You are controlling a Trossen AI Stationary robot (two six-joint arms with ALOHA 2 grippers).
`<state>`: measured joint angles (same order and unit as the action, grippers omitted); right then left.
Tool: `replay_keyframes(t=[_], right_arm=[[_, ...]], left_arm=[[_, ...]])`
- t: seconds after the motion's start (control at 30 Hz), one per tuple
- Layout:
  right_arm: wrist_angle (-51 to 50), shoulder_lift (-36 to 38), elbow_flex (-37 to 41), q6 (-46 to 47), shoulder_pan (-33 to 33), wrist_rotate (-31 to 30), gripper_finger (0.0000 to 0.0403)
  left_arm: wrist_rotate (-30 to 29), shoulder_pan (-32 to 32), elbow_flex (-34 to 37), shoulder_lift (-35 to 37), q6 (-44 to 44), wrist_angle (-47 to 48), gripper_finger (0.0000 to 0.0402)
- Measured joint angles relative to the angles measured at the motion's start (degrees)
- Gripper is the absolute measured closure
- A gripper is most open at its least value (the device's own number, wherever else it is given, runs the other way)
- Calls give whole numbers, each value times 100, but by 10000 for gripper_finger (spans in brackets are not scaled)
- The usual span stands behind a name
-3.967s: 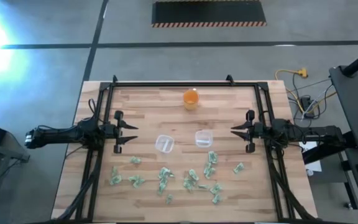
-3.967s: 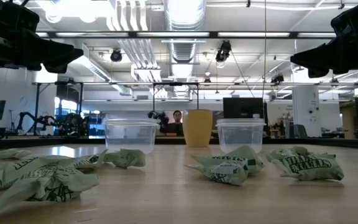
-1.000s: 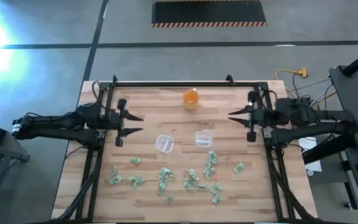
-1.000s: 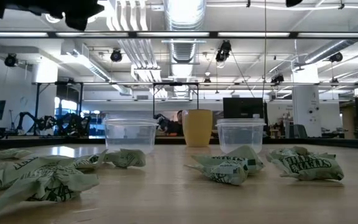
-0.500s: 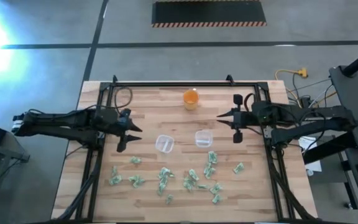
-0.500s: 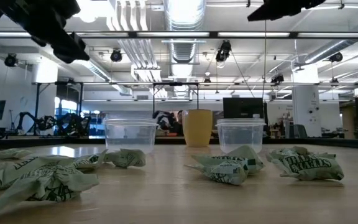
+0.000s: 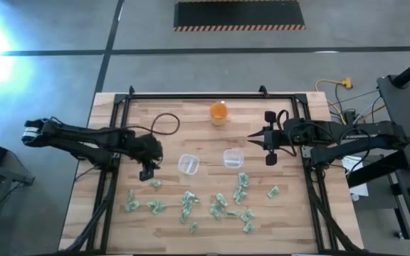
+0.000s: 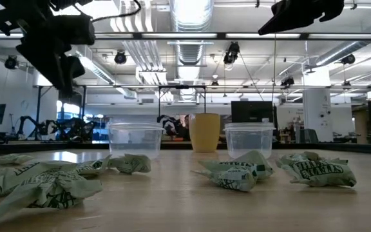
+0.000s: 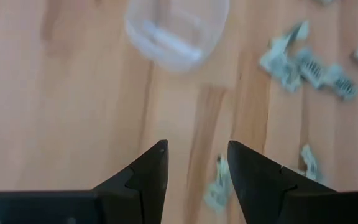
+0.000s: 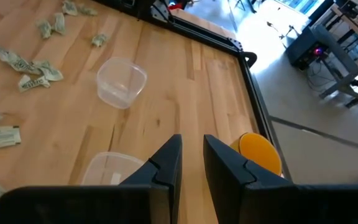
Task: Pick and place items into bin
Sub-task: Put the green sweetener bag into the left transparent food container
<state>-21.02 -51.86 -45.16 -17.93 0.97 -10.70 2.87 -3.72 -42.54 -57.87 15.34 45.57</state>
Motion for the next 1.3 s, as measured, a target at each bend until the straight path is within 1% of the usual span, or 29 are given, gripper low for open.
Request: replay_keyframes(t=[0.23, 0.4, 0.6, 0.87, 1.03, 1.3], right_arm=[[6, -2, 39, 104, 0, 4, 346], [15, -2, 40, 135, 0, 9, 346], [18, -9, 58, 146, 0, 21, 346], [22, -11, 71, 146, 0, 20, 346], [22, -11, 71, 146, 0, 22, 346], [22, -11, 78, 186, 0, 20, 346]], left_arm=[[-57, -615, -3, -637, 604, 51, 256], [-341, -1059, 1, -966, 923, 49, 271], [-471, -1456, 4, -1335, 1267, 41, 288], [-472, -1552, 22, -1693, 1333, -28, 291], [-435, -1552, 59, -1913, 1676, -9, 291], [-376, -1552, 37, -2150, 1538, 0, 291]])
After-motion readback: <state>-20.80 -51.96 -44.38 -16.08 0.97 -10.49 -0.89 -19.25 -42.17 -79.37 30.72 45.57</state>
